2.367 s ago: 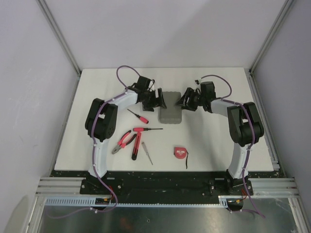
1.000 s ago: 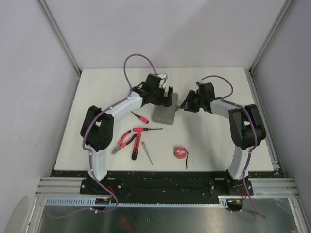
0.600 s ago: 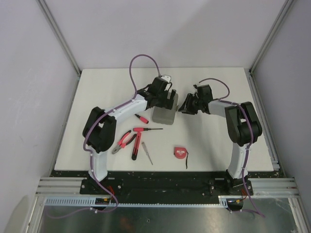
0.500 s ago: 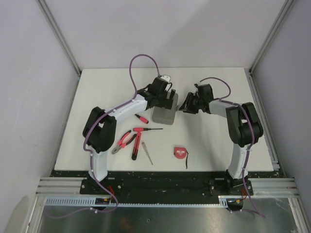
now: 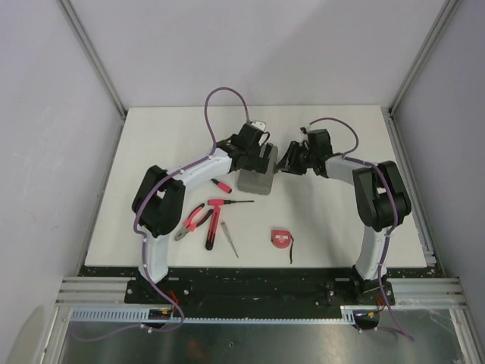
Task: Pack the tool kit
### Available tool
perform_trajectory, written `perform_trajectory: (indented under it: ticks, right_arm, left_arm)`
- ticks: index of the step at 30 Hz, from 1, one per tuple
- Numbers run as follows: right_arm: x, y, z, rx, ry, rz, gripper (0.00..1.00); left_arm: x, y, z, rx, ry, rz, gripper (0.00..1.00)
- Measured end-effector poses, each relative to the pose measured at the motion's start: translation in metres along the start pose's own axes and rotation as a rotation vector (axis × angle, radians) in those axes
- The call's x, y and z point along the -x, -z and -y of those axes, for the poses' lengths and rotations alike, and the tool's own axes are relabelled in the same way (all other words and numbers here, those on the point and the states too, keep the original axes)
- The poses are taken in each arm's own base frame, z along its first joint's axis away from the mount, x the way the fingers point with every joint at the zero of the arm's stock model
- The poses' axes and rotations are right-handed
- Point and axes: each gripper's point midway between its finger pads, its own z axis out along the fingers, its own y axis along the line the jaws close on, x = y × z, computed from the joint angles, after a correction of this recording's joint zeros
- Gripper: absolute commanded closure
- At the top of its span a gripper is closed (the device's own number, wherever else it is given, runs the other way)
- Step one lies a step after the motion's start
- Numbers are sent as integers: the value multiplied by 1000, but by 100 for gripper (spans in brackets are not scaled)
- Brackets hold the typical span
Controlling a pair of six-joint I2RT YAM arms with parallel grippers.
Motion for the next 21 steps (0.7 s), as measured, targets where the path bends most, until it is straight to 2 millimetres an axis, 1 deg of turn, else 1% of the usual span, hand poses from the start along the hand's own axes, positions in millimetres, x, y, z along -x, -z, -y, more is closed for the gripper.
perform_trajectory:
  ticks: [3,6,11,12,15,21]
  right_arm:
    - [-9,-7,6,0,-17,-28,70]
    - [-15,-12,11,-3,-38,-47,79]
    - [-13,-12,9,15,-45,-46,96]
    - [-13,-13,8,20,-49,-44,98]
    - [-13,-13,7,39,-54,-50,100]
    - [-13,-13,2,70,-71,-61,100]
  left_arm:
    - [-2,-1,0,0,-1,-5,3]
    - [-2,-1,1,-6,-1,-7,2]
    - [-3,-1,6,-35,-10,-13,1]
    - [-2,0,8,-42,-11,-14,1]
    - [-3,0,12,-54,-26,-15,1]
    - [-5,2,18,-64,-49,-16,1]
